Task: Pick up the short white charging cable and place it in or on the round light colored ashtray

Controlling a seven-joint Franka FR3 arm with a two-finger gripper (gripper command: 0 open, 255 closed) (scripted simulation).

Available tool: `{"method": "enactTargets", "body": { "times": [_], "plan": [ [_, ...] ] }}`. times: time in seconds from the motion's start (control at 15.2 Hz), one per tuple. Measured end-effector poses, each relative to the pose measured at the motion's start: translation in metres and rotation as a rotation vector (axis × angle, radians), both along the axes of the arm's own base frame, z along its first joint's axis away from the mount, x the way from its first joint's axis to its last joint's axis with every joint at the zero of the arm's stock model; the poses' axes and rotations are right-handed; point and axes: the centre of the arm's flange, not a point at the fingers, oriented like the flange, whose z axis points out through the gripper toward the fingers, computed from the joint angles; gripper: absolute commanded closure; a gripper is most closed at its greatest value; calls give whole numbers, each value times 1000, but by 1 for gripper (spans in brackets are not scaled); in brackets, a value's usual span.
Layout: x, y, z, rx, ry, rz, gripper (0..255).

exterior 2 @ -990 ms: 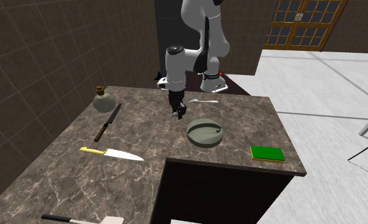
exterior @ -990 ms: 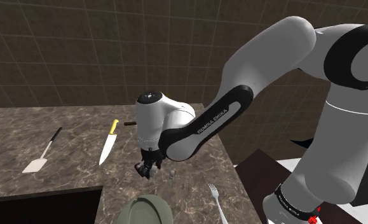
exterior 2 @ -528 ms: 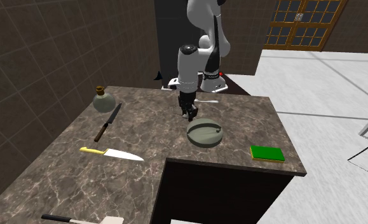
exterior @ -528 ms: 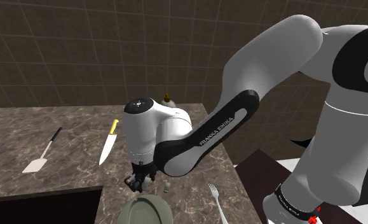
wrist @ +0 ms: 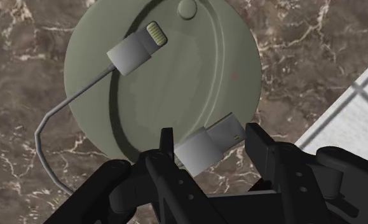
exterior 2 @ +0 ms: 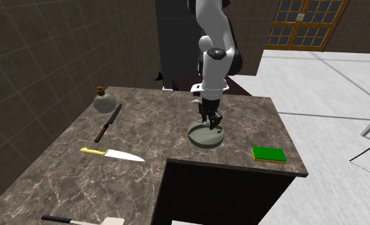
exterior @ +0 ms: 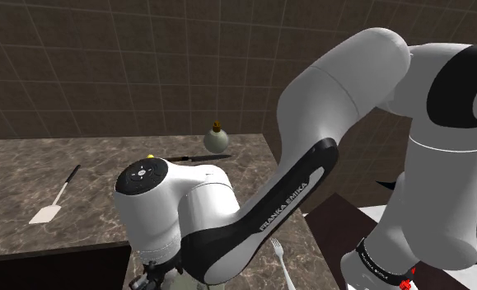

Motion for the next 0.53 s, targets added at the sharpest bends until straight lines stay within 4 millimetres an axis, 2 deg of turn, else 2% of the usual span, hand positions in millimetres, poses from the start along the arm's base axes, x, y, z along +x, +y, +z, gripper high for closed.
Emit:
{"method": "enactTargets", "body": {
  "times": [0.13, 0.53],
  "plan": [
    [-12, 14, -3, 0, 0, 0, 255],
    [-16, 18, -31, 0, 0, -2, 255]
  ]
}}
